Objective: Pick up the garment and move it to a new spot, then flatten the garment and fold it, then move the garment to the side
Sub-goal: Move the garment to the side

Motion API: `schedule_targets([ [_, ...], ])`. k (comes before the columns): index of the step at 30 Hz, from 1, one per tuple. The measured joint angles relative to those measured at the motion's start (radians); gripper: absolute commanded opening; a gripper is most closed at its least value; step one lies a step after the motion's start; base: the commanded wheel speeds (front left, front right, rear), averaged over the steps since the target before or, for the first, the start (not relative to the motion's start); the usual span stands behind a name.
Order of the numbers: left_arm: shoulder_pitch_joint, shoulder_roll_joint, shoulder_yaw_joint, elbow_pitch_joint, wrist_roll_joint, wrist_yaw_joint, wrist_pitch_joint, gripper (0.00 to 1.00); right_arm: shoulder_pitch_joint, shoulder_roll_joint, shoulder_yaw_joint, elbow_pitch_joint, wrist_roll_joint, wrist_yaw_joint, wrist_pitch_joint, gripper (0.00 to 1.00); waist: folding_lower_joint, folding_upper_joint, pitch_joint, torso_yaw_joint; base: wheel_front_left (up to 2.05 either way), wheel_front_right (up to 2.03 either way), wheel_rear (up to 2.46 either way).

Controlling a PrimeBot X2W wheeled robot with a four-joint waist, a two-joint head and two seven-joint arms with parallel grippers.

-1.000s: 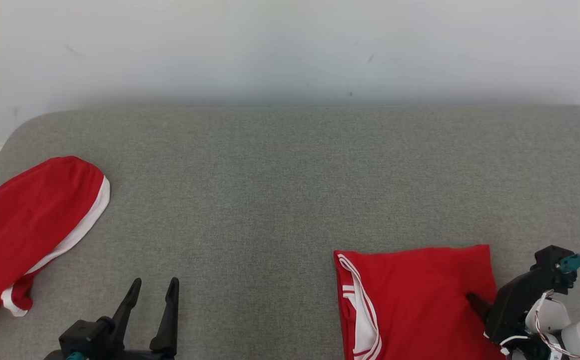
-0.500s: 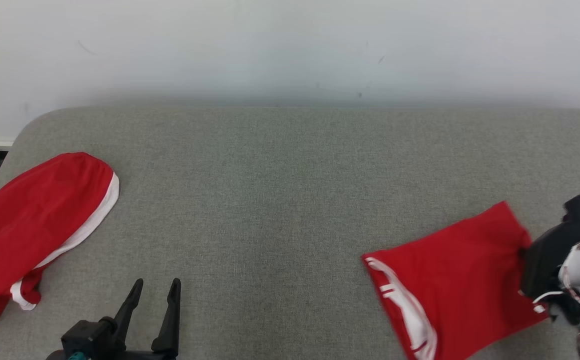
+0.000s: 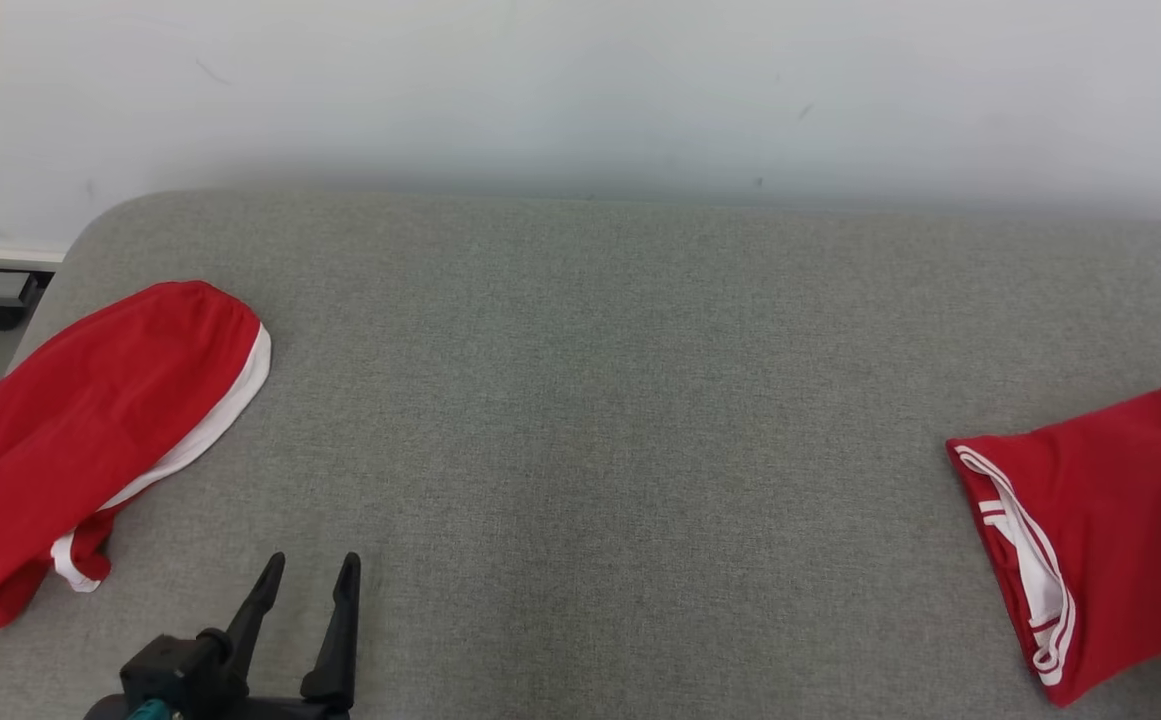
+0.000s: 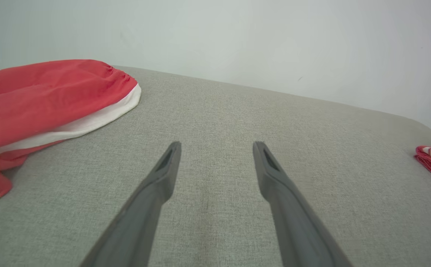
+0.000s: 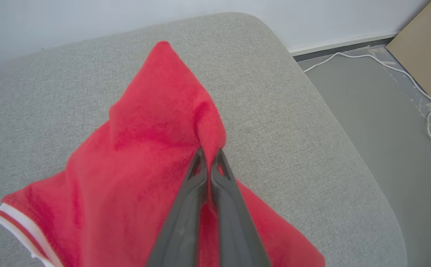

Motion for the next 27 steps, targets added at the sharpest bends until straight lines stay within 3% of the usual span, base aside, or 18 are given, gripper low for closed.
schedule_targets([
  [7,0.002,0.012,0.013,-0.004,-0.001,0.002,0.0,1.0,0.03,-0.022,-0.068,0.066,-0.04,-0.001,-0.056,0.0,0.0,0.0,0.001,-0.007,0.0,0.0,0.0],
  [16,0.005,0.015,0.008,-0.013,0.0,0.006,0.0,1.0,0.022,-0.006,-0.168,0.105,-0.103,-0.001,-0.151,0.0,0.0,0.0,0.0,-0.036,0.0,0.0,0.0],
  [17,0.004,0.014,0.005,-0.013,0.001,0.006,0.0,1.0,0.022,-0.001,-0.175,0.109,-0.107,-0.001,-0.159,0.13,0.0,0.0,0.0,-0.037,0.0,0.0,0.0],
  [18,0.004,0.013,0.003,-0.014,0.001,0.006,0.001,1.0,0.022,0.001,-0.178,0.111,-0.118,-0.001,-0.165,0.43,0.0,0.0,0.0,-0.038,0.0,0.0,0.0],
  [19,0.004,0.013,0.003,-0.014,0.001,0.006,0.001,1.0,0.022,0.005,-0.182,0.113,-0.123,-0.001,-0.172,1.0,0.0,0.0,0.0,-0.038,0.0,0.0,0.0],
  [27,0.003,0.013,0.002,-0.013,0.001,0.005,0.005,1.0,0.004,0.024,-0.171,0.083,-0.158,-0.001,-0.254,1.0,0.0,0.0001,-0.002,-0.036,0.0,0.0,0.0],
])
